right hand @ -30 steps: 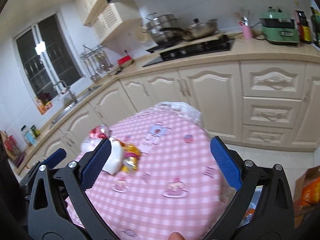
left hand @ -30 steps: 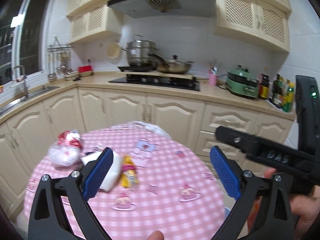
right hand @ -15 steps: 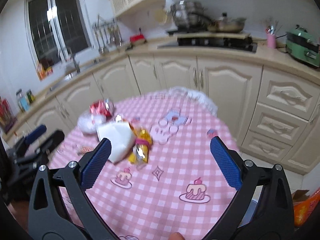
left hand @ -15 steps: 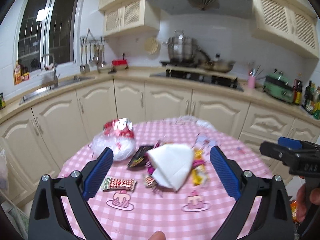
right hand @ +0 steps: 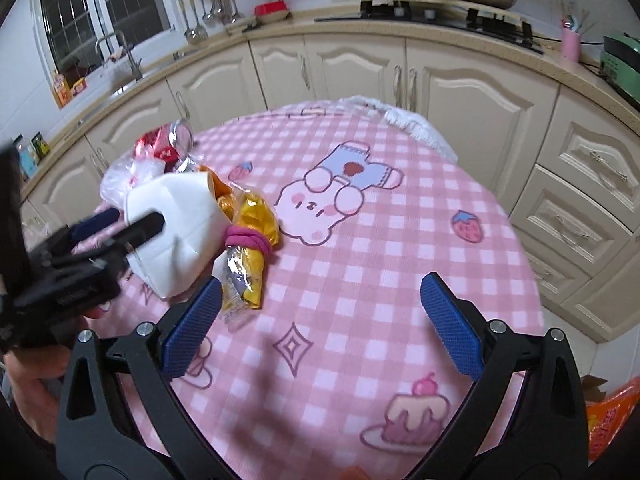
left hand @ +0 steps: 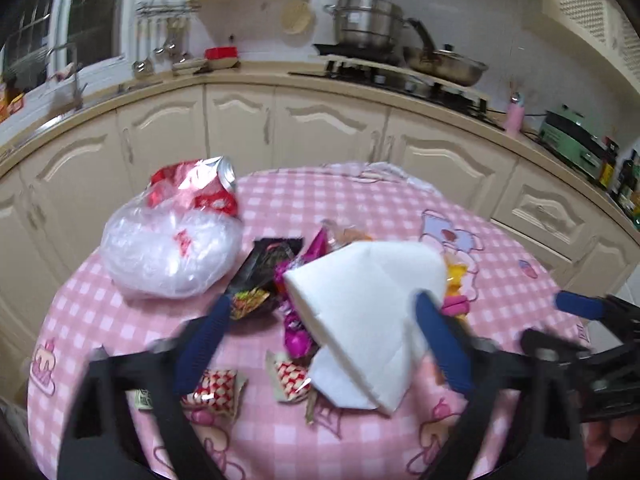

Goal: Collect trash
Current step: 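Grasp the white tissue with the left gripper while the right gripper grasps the yellow snack bag, then carry tissue and snack bag over the blue bin and open both grippers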

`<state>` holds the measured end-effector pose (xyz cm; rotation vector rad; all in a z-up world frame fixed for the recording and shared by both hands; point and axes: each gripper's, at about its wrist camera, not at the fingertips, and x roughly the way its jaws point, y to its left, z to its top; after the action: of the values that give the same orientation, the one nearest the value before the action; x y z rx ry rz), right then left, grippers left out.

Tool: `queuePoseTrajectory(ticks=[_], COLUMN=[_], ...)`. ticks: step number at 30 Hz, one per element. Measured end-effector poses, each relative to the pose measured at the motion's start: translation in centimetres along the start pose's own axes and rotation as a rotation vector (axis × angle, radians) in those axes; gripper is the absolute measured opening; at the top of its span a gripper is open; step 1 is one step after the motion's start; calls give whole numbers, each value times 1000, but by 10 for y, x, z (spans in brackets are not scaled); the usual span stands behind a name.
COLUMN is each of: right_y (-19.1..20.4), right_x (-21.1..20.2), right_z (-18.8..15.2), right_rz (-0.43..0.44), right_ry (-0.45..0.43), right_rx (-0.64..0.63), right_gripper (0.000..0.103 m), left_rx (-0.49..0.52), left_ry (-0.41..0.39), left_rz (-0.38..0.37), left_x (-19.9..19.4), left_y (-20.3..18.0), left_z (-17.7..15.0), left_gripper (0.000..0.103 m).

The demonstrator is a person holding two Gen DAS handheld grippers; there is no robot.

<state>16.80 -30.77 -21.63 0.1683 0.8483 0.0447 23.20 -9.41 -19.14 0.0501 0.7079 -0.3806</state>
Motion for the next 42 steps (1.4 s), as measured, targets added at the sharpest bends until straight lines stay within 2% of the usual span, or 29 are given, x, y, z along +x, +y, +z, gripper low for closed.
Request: queuePoseTrajectory(ticks=[3,6,7,8,9,10,11,13,16,19,20,22,23,24,27,36,42], right_y=[12,21,24,26,27,28,27,22,16,7,2,-4,-7,-9,-18,-34,-47], right_x=[14,32,38,45,47,47,46,40,29,20,17,12,9,8,-2,-50,-90], right_z=[3,8,9,10,11,11,11,8,-2,-9,-12,-16,-18,-18,-21,-26,-32], right_rz=[12,16,14,16,-2,-20,-16,37,25,17,21,16,15,17,14,45,67], right_ry=[26,48,58,72,62,56,58,62,48,38,38,34,32,30,17,-82,-151], right_rx=[-44,-69,-76,-80,-84,-91,-85,-53,-47,-21,-8,8,14,20,35,57,64], right_gripper=[97,96,87,65,58,36,30,27,27,27,27,27,27,27,27,26,26], left_rx=[17,14,8,5,2,-1,-1,2,26,71,80,99,118,130,163,114,83], left_ry=[-3,-33,-37,-40,-42,-46,-50,-64,-82,-85,-68,-42,-20,-12,-16,-114,-155], left_rz=[-21,-39,-42,-45,-47,-49,-51,-57,-61,-58,-74,-90,-97,-100,-79,-106,-159], left_x=[0,-11,-15,-18,-20,-24,-27,-35,-45,-45,-41,-30,-23,-19,-17,-65,-92], left_y=[-5,-6,-5,-4,-3,-2,-3,-3,-10,-23,-27,-38,-44,-48,-59,-64,-81], left_z=[0,-4,-3,-5,-5,-6,-6,-9,-13,-15,-15,-16,-18,-20,-23,-25,-25], left_gripper=[37,27,26,25,23,23,21,20,20,26,31,32,31,20,13,11,11])
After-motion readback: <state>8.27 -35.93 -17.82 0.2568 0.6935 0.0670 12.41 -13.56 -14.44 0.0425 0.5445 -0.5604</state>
